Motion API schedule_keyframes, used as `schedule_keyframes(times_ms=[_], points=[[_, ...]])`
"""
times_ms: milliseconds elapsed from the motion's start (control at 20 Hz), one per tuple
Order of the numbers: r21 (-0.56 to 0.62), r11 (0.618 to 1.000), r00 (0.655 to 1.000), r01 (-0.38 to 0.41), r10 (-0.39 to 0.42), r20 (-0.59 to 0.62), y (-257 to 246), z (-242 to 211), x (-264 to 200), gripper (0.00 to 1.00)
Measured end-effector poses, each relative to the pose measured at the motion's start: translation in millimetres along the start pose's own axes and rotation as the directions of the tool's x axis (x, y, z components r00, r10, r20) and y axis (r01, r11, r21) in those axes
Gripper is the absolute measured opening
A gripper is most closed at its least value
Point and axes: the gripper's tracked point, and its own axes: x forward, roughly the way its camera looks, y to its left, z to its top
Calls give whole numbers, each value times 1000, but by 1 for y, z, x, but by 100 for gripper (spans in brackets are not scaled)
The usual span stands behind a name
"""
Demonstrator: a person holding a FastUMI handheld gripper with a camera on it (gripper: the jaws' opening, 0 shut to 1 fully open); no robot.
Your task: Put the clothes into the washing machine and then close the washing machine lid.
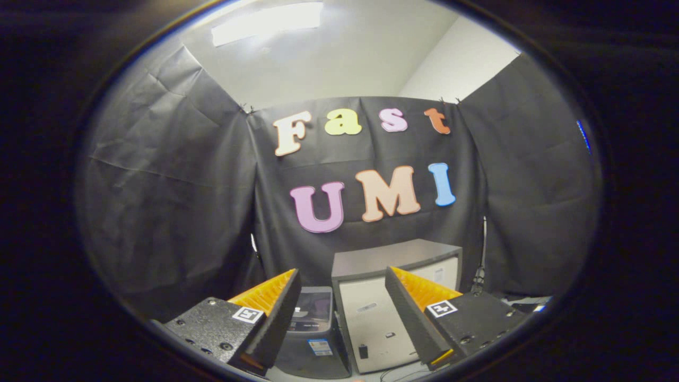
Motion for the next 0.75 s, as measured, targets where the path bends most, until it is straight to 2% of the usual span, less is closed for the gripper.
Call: schedule_keyframes(times_ms=[200, 500, 750], points=[[-13, 1000, 999, -22, 22, -47, 6, -18, -2, 96], [-92, 994, 994, -67, 58, -91, 34, -40, 2, 97], [-60, 989, 989, -132, 127, -79, 59, -43, -3, 97]])
